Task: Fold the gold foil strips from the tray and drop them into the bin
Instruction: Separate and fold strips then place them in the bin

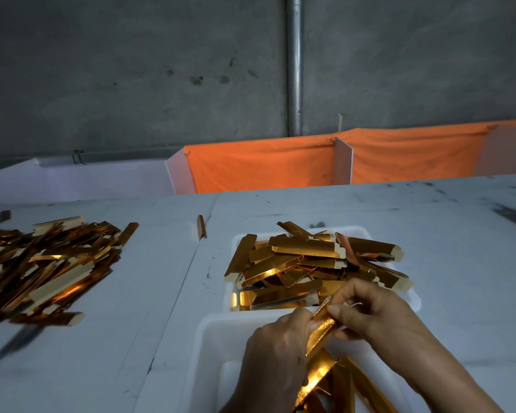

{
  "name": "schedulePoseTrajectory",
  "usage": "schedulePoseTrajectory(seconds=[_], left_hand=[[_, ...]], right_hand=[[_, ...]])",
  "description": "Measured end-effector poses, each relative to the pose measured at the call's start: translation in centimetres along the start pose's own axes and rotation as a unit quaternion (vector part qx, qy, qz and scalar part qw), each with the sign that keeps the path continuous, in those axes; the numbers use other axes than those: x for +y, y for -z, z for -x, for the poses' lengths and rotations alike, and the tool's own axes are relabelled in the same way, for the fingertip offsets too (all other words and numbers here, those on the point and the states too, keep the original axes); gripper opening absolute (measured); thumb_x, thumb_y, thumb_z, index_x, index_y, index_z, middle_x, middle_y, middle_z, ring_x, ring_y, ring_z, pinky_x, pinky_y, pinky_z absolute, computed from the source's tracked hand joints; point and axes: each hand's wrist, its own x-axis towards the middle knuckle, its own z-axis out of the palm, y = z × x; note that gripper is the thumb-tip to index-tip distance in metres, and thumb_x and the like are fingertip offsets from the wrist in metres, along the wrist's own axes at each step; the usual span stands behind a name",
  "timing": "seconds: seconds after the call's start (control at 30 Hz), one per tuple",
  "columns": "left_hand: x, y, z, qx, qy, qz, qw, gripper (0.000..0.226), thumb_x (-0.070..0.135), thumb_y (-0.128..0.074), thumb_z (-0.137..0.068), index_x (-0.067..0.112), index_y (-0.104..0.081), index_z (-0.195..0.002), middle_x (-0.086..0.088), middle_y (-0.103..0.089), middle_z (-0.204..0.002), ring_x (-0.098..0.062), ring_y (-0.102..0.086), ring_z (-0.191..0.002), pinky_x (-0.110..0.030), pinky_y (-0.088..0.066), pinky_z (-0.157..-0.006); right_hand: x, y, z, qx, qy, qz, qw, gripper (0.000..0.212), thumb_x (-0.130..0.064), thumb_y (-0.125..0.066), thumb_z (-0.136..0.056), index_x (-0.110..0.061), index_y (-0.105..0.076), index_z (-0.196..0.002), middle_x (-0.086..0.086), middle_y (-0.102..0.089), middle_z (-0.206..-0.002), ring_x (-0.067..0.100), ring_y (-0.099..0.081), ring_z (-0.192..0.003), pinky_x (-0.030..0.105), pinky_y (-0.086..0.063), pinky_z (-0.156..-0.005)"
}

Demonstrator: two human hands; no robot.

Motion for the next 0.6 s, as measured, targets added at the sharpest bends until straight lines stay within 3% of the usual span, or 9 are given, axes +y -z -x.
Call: schedulePoseTrajectory(seconds=[0.1,0.2,0.33,0.47,0.6], left_hand=[[0.2,0.1,0.2,0.079,-0.05,-0.031,0.995,0.057,0.056,-0.021,-0.094,0.027,-0.051,-0.133,0.014,-0.064,-0.12,0.002,-0.061,-0.101,0.0,-0.039,-0.082],[0.3,-0.1,0.3,0.038,-0.001,0.053,0.998,0.063,0.063,-0.039,-0.088,0.037,-0.028,-0.144,0.02,-0.048,-0.137,0.004,-0.048,-0.118,0.002,-0.026,-0.086],[0.3,-0.1,0.3,0.04,0.034,0.067,0.996,0.051,0.053,-0.045,-0.092,0.042,-0.031,-0.14,0.028,-0.046,-0.131,0.018,-0.034,-0.1,0.012,-0.018,-0.073],[0.3,0.5,0.1,-0.004,0.103,0.136,0.985,0.046,0.051,-0.049,-0.091,0.046,-0.035,-0.135,0.038,-0.031,-0.109,0.013,-0.036,-0.094,0.003,-0.03,-0.068],[0.6,1.0,0.1,-0.042,0.108,0.177,0.977,0.046,0.052,-0.046,-0.092,0.049,-0.033,-0.136,0.036,-0.034,-0.118,0.009,-0.036,-0.101,0.0,-0.029,-0.071]], right_hand=[[-0.3,-0.2,0.0,0.019,0.001,0.008,1.0,0.013,-0.012,-0.07,-0.084,-0.021,-0.068,-0.073,0.003,-0.069,-0.076,0.016,-0.069,-0.068,0.044,-0.058,-0.075],[-0.4,-0.4,0.0,0.033,0.001,0.016,0.999,0.011,-0.013,-0.07,-0.084,-0.021,-0.068,-0.076,0.001,-0.069,-0.076,0.014,-0.069,-0.068,0.043,-0.058,-0.075],[-0.2,-0.1,0.1,0.017,-0.009,-0.04,0.999,0.009,-0.014,-0.068,-0.085,-0.017,-0.069,-0.076,0.009,-0.068,-0.079,0.018,-0.07,-0.07,0.038,-0.06,-0.071],[0.0,0.8,0.1,-0.028,-0.042,-0.164,0.985,0.013,-0.012,-0.06,-0.091,-0.014,-0.07,-0.083,0.011,-0.065,-0.073,0.016,-0.067,-0.066,0.026,-0.058,-0.063],[0.2,1.6,0.1,-0.061,-0.062,-0.198,0.976,0.014,-0.004,-0.057,-0.092,-0.013,-0.069,-0.092,0.003,-0.06,-0.064,0.012,-0.065,-0.06,0.023,-0.055,-0.056]])
